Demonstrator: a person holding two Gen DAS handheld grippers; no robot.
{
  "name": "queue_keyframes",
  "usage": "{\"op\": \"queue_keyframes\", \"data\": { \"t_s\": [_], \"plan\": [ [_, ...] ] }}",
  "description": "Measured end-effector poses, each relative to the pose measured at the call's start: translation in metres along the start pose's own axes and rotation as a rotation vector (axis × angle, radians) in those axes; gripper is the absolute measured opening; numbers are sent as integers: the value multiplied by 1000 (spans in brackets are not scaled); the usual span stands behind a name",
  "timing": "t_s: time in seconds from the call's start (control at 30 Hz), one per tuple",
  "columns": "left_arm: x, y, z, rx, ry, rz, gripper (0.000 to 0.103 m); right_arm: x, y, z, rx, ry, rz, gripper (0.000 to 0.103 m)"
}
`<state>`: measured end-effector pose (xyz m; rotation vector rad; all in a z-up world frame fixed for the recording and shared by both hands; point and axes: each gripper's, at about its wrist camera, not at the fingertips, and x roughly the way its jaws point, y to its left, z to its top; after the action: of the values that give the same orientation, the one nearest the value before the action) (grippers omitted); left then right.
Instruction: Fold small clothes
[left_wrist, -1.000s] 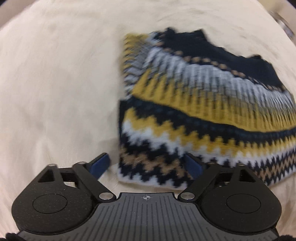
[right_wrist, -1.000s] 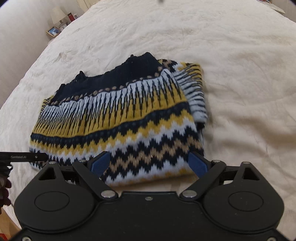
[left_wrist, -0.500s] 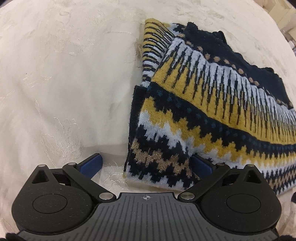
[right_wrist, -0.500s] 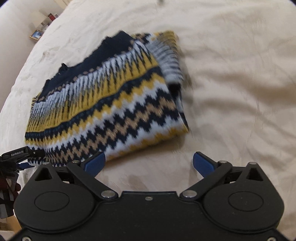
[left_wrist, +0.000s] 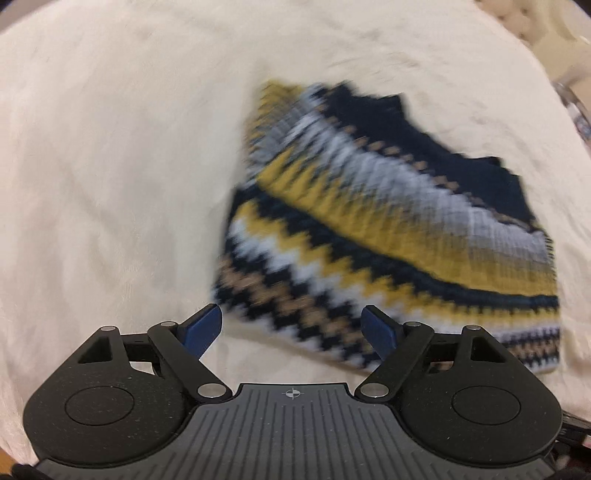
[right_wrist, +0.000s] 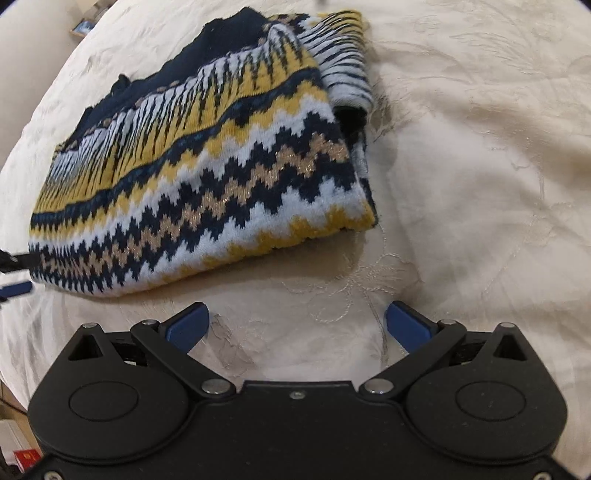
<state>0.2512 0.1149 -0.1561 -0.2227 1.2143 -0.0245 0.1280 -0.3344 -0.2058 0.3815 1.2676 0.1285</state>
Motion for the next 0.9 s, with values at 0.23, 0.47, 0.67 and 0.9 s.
{"op": "queue_keyframes", "data": {
  "t_s": [0.23,0.47,0.67,0.9],
  "plan": [
    [13,-65,33,82,-13,-44,82,1,6,-2,-79,9,-14,103],
    [59,-110,54,157,20,9,82,-11,-24,7,40,5,142,103],
    [97,-119,60,193,72,79,85,-26,-46,17,113,-62,230,102],
    [116,-125,58,253,106,111,103,-21,-73,53,184,-104,307,102]
  ]
}}
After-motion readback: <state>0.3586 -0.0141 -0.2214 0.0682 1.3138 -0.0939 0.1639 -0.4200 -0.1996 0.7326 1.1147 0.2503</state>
